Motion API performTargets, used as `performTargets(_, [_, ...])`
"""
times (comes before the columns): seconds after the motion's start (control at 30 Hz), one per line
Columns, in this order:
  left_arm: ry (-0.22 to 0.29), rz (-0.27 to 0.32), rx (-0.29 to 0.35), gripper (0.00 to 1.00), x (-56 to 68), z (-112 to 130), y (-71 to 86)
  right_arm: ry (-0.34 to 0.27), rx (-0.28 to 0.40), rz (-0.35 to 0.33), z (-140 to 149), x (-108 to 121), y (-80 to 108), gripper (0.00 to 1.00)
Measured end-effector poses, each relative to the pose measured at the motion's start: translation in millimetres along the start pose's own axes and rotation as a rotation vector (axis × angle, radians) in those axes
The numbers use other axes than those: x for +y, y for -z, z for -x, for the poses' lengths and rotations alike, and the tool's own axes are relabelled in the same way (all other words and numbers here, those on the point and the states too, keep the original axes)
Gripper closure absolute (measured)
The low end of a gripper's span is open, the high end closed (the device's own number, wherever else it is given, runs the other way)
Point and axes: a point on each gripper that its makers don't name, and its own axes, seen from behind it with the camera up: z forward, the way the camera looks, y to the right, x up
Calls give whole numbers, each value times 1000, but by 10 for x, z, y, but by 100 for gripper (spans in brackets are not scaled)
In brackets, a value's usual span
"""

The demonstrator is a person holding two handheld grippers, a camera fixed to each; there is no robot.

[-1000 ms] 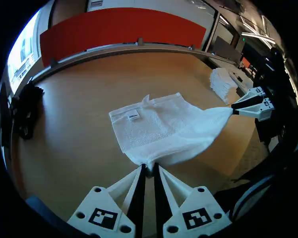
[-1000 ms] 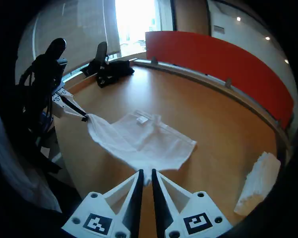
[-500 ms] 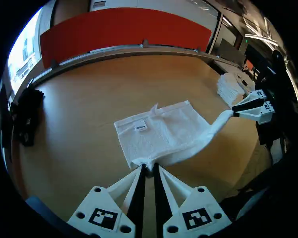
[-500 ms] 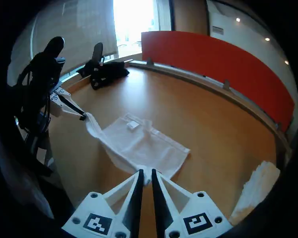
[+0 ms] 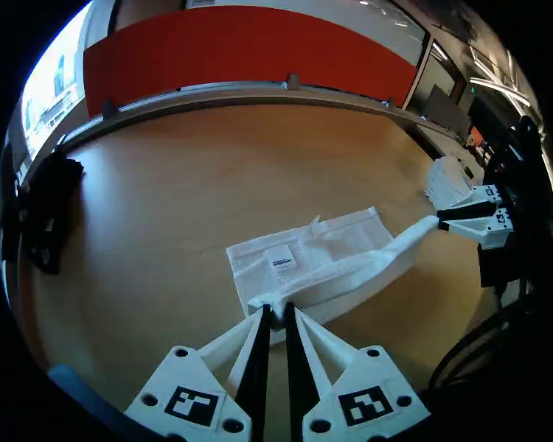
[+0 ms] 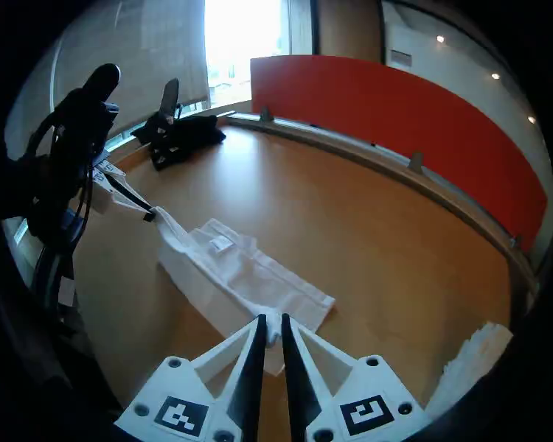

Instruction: Fold towel

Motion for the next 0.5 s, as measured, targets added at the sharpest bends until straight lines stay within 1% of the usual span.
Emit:
performTargets(0.17, [-14,0,-10,86,-12,9,-52,-4,-7,1,25,24,-43,85])
performTargets(0.3, [-14,4,-17,86,-20,31,-99,-9,-17,0,64,42,-81,85])
performTargets(0.5, [-25,-5,-36,86,-62,87,-245,-13,-41,-2,147,71,-201,85])
